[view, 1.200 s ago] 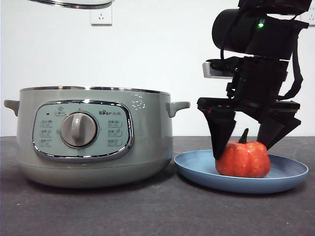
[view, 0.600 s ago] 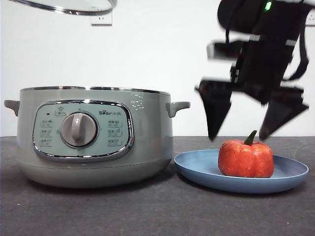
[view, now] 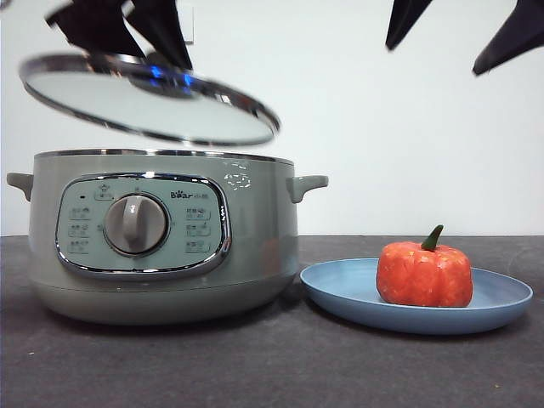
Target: Take the pumpkin out from the steamer,put the pumpkin in the blue plate,close the lid
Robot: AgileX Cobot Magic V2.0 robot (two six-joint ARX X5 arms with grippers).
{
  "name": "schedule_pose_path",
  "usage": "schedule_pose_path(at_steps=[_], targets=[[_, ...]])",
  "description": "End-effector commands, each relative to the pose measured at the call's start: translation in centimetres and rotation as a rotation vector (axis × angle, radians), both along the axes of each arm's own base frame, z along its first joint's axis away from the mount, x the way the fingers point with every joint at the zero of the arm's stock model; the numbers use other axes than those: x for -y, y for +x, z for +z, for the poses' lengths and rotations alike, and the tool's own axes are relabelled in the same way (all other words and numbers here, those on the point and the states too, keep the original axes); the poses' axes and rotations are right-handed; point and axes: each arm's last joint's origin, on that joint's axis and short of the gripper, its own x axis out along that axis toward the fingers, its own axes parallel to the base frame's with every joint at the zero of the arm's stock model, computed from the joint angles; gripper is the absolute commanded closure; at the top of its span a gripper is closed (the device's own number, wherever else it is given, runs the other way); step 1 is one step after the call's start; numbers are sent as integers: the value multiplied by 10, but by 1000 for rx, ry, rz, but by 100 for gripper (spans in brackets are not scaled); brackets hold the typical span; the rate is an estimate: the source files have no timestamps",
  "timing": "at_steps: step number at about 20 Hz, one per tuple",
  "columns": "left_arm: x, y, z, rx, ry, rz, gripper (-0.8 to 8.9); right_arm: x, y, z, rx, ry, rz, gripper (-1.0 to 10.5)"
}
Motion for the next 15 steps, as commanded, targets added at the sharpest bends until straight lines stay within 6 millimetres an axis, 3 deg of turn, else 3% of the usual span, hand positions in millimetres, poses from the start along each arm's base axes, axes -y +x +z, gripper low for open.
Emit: schedule_pose_path(at_steps=[1,5,9,10,12,15], targets=[[10,8,-1,18,-17,-20,822,3,-6,4,25,11,-5,411],[19,16,-23,-78,35,-32,822,7,-11,7,29,0,-24,411],[18,14,-29,-130,70,-31,802,9,-13,4,5,-32,-45,411],[17,14,-29,-137,73,-31,730,9,-13,4,4,-32,-45,411],[17,14,-30,-141,78,-26,430,9,-13,4,4,-32,-44,411],[17,14,-29,-140,77,-25,397,9,-13,3,-3,-36,-43,411]])
